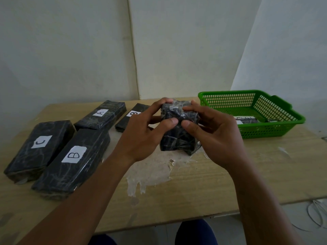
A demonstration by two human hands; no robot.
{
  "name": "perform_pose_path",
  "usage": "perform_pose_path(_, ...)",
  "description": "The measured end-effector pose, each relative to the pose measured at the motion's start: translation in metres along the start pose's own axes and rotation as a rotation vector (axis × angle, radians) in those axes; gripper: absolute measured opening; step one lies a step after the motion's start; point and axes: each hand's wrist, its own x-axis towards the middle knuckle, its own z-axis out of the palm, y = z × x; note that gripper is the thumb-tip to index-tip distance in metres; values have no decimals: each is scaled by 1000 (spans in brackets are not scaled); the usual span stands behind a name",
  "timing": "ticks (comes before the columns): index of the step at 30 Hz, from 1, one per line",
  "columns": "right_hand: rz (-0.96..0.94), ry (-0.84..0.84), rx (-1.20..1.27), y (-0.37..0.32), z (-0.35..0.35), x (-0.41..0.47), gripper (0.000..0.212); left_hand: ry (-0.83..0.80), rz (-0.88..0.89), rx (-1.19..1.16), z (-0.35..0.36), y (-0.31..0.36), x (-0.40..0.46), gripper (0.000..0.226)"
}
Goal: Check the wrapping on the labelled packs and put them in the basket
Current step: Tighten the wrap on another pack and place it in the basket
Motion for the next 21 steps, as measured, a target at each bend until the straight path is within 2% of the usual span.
perform_pose_path(2,4,5,5,3,0,0,42,19,-21,-7,1,2,2,31)
perform_pose_path(3,24,-3,7,4,-1,0,51,32,-45,-11,0,2,4,30)
perform_pose_path(5,80,-50,7,7,-3,-2,69,58,-143,-56,0,3,8,29)
perform_pose_path(6,102,-79,23,8,-3,-2,72,60,-205,-80,-1,3,10,34)
perform_pose_path(8,146,-83,86,8,-2,-2,68,27,-301,-74,-3,2,12,51)
perform_pose_path(10,196,-20,153,7,0,0,60,-30,-331,-46,-5,4,12,61)
perform_pose_path(15,287,2,201,-2,-1,8,26,-90,-344,-11,-6,13,10,41)
perform_pose_path(18,324,40,175,-4,-1,11,21,-92,-351,-12,-5,18,8,24)
perform_pose_path(21,349,67,161,-5,1,15,23,-80,-358,-4,-4,21,8,25)
